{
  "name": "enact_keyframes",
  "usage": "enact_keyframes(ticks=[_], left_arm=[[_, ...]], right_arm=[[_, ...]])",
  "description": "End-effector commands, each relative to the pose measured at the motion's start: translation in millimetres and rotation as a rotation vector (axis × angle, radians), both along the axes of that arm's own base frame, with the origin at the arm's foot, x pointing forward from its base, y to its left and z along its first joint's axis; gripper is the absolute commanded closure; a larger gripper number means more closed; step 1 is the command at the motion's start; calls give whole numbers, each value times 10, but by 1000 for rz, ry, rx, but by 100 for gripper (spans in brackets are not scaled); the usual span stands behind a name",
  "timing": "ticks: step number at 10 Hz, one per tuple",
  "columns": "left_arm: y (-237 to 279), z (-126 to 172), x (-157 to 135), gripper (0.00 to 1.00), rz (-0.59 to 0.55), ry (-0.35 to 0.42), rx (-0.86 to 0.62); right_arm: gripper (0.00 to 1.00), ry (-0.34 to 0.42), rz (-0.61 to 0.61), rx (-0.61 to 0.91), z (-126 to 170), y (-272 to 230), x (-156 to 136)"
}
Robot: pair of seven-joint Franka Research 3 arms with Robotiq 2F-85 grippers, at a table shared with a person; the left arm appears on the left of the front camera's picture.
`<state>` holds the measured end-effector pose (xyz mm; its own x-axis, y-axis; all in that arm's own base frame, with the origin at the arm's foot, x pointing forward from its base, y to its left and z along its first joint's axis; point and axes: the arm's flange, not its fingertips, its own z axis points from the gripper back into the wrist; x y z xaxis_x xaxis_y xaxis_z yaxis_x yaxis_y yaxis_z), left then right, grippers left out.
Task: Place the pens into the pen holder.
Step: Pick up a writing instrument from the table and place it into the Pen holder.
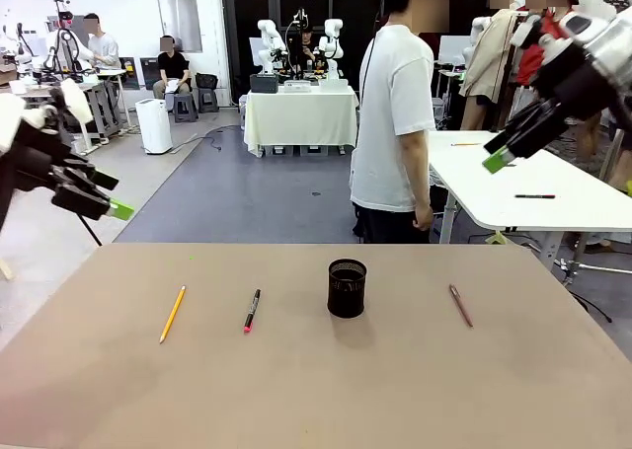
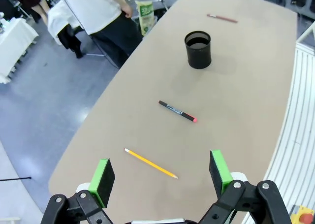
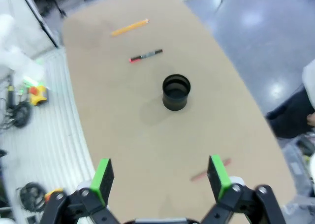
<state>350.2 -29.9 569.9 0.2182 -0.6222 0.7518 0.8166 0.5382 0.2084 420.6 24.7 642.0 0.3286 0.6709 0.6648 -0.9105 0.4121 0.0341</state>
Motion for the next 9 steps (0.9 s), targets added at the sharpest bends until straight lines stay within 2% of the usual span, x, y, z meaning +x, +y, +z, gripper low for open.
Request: enact_keyframes(ticks=[1,4,6,9], left_arm=[[130,105,-45,0,-41,37,-24],[121,348,-35,0,-5,57,-11],[115,526,98,0,1,42,-1],[155,677,266,0,30,19,-33]], right_arm=[[0,-27,16,20,134,-268,-45],[0,-7,-16,58,106,-626,-10],[0,20,-25,49,-30,-725,38],[0,5,-9,34,-109,-791,-11]])
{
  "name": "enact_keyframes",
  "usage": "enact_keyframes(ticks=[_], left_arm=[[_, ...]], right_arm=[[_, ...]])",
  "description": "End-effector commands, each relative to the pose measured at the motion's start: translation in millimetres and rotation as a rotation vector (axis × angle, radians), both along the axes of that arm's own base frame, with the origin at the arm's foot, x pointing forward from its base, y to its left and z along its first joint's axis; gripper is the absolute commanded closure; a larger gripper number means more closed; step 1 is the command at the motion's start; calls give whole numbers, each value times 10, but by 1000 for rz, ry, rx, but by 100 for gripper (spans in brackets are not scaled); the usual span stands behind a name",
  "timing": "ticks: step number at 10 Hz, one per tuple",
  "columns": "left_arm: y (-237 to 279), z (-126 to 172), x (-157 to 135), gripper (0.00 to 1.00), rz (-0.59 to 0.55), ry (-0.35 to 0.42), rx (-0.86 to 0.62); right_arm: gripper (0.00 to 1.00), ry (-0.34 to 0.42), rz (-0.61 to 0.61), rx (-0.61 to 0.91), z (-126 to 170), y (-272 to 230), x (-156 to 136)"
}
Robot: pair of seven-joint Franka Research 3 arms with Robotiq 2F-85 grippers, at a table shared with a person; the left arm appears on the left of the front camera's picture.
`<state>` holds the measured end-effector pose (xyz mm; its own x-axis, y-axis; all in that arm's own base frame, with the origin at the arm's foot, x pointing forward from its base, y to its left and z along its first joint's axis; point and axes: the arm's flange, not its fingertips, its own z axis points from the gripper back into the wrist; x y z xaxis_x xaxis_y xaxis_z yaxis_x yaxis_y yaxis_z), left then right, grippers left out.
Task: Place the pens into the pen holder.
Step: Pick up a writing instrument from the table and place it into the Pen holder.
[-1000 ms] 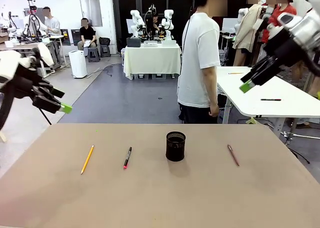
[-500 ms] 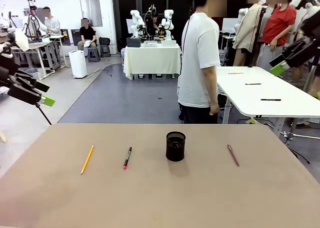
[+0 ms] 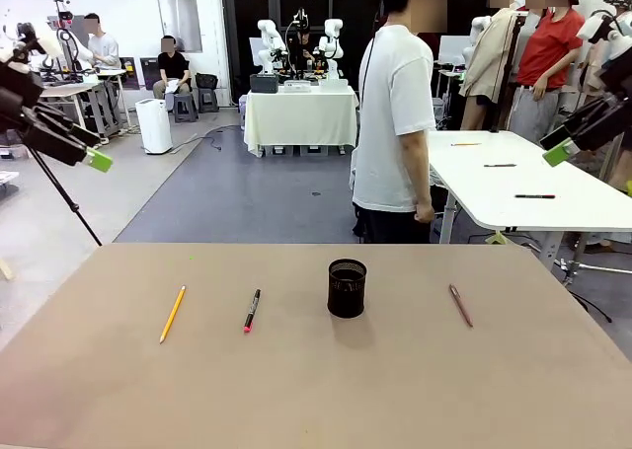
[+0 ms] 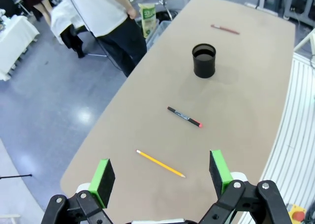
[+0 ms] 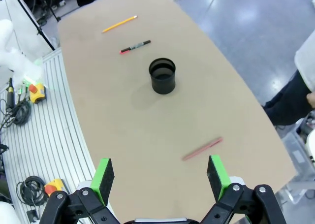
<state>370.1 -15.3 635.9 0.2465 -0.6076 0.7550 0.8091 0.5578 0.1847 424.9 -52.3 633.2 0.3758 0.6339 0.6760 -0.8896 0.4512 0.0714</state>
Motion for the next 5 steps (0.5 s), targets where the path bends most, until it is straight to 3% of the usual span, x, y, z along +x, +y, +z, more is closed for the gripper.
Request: enact_keyframes(ticks=[1,4,5], left_arm=[[34,26,114,0,17,-3,-34],[53,26,144,0,-48,13,-41],[28,43,112,0,17,7,-34]], right_arm=[[0,-23,43,-2,-55,-24,-62],[0,-28,57,41,-139,-22,-57],[0,-2,26,-3,-34,-16,-22]])
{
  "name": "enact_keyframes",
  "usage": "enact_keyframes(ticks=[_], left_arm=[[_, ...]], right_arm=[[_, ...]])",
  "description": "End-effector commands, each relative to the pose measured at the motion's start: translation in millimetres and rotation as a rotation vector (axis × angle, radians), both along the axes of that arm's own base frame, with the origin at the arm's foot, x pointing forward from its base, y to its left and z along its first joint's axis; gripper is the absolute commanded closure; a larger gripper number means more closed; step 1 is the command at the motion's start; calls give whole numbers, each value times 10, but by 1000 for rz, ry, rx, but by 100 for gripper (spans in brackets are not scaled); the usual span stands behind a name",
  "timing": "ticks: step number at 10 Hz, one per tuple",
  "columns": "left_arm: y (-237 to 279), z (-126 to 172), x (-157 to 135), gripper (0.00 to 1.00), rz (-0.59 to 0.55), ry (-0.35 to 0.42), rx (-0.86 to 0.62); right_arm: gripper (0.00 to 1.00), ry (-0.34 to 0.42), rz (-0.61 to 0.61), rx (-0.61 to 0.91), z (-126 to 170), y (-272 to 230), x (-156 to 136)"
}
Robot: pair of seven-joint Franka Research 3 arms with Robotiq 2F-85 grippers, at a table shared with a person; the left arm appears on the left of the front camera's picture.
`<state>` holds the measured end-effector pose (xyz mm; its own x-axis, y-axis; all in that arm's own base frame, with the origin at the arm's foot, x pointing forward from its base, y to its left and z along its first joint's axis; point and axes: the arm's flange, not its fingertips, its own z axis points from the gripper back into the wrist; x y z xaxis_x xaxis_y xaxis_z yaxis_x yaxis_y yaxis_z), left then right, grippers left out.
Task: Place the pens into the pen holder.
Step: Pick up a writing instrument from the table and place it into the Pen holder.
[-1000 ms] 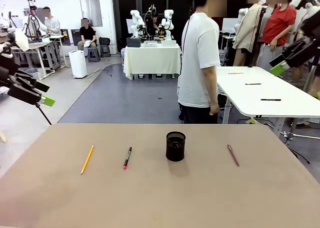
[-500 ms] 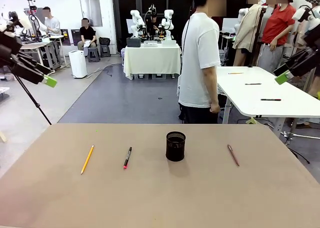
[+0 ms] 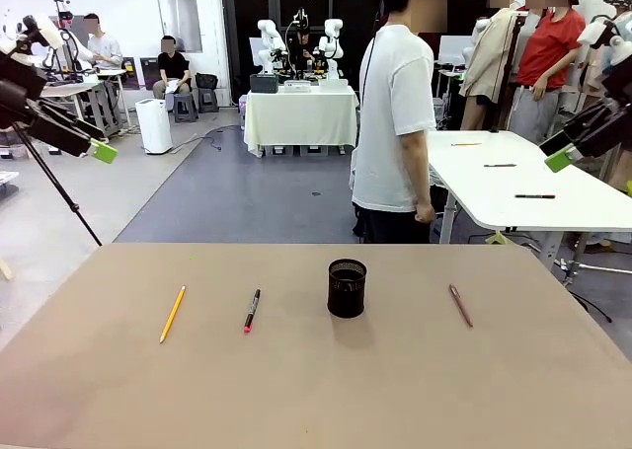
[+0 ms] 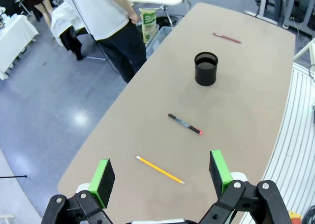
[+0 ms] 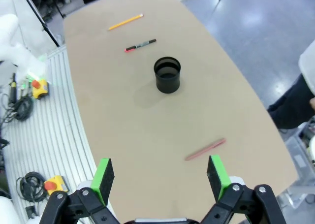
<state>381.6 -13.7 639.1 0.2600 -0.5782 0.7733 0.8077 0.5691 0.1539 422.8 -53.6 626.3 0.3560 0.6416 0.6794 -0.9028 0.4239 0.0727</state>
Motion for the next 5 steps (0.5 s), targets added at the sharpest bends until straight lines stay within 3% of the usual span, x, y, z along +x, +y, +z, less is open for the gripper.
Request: enact_keyframes(ticks=[1,5], left_arm=[[12,10,-3,0,11,-6,3],[12,10,-3,0,11,-6,3]], right_arm=[[0,-1,-4,-8,36,-3,-1],[0,-1,-4,-8,36,-3,-1]])
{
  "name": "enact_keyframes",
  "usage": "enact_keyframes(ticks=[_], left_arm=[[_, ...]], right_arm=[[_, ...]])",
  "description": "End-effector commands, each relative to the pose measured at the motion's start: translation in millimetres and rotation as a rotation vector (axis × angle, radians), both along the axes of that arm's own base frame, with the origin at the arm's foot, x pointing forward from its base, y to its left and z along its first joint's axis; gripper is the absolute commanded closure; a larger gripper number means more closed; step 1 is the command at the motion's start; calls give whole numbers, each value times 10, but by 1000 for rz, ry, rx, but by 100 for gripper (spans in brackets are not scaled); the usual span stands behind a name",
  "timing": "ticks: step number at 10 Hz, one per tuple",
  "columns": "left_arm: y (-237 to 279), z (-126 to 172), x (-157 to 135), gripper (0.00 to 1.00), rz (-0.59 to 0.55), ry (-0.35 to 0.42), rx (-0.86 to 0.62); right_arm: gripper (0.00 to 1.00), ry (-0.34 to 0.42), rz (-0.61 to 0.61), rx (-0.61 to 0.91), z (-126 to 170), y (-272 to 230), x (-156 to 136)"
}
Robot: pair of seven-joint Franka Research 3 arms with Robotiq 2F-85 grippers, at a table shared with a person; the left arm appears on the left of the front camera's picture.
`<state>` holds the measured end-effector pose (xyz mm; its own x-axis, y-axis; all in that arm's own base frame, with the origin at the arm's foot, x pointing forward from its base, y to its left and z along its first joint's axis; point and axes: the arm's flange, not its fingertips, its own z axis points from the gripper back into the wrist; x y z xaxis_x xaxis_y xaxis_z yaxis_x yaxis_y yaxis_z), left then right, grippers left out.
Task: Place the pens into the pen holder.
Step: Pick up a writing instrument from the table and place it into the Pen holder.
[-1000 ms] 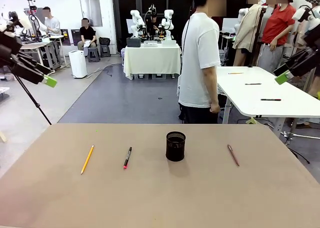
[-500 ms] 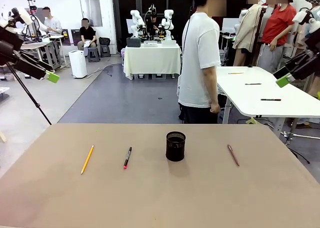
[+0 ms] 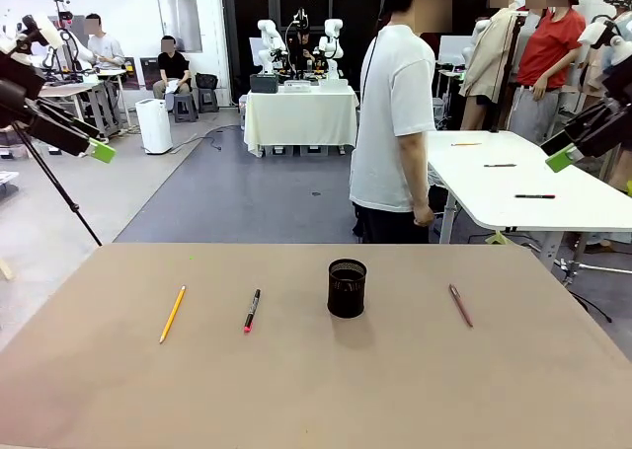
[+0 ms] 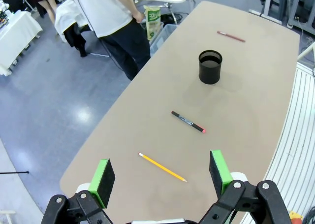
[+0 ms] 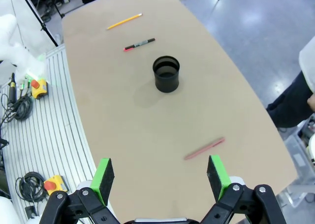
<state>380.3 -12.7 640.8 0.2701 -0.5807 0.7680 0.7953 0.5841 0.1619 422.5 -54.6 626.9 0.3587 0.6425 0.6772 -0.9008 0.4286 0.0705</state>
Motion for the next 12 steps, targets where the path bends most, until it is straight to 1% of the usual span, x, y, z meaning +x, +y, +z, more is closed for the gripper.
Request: enact_keyframes(ticks=[1,11,12], left_arm=[[2,-7,10,0,-10,-3,-7],[0,1,-1,0,1,0,0],[-284,-87,37,0,68,112,61]], right_arm=[[0,-1,1,-4,30,7,2],[0,-1,1,-4,30,7,2],[0,-1,1,-4,30,7,2]])
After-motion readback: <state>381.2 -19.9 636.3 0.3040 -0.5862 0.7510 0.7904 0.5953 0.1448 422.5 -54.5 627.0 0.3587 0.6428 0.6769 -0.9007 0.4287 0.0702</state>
